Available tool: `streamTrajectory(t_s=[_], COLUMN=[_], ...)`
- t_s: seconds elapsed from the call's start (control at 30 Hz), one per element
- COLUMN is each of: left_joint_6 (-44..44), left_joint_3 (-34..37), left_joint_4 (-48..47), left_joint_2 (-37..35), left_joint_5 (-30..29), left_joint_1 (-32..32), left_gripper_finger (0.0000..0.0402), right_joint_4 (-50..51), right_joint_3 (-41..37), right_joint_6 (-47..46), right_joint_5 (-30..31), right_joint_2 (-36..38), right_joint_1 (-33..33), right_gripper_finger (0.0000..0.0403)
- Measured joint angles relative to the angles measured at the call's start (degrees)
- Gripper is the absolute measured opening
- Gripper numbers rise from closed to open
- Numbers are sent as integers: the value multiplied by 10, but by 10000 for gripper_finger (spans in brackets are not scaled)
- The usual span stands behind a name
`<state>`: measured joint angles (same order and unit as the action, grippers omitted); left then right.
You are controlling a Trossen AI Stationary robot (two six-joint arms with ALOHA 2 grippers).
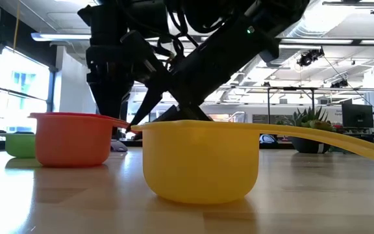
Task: Nest measuring cups in basket
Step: Stack the red measuring cup on top of the orange measuring cup
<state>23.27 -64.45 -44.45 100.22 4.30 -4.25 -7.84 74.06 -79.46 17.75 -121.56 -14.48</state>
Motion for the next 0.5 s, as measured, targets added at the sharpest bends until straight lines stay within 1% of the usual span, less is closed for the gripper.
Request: streamTrajectory(t_s=[0.1, 0.27, 0.5], left_joint_6=[-1, -14, -24], left_joint_3=[0, 0, 0], left_joint_4=[0, 1, -10], left_joint_2=[0, 0, -15], left_joint_5=[1, 1, -6], left_joint_1=[-5, -7, -7], left_gripper_finger=[0, 0, 0], right_joint_4=[-1, 4, 14], right_joint_3=[0, 2, 3], right_joint_6=[0, 0, -1], right_joint_5=[8, 1, -38], right_joint_2=[0, 0, 0], right_joint_1=[0, 0, -4], right_gripper_finger=[48, 48, 48])
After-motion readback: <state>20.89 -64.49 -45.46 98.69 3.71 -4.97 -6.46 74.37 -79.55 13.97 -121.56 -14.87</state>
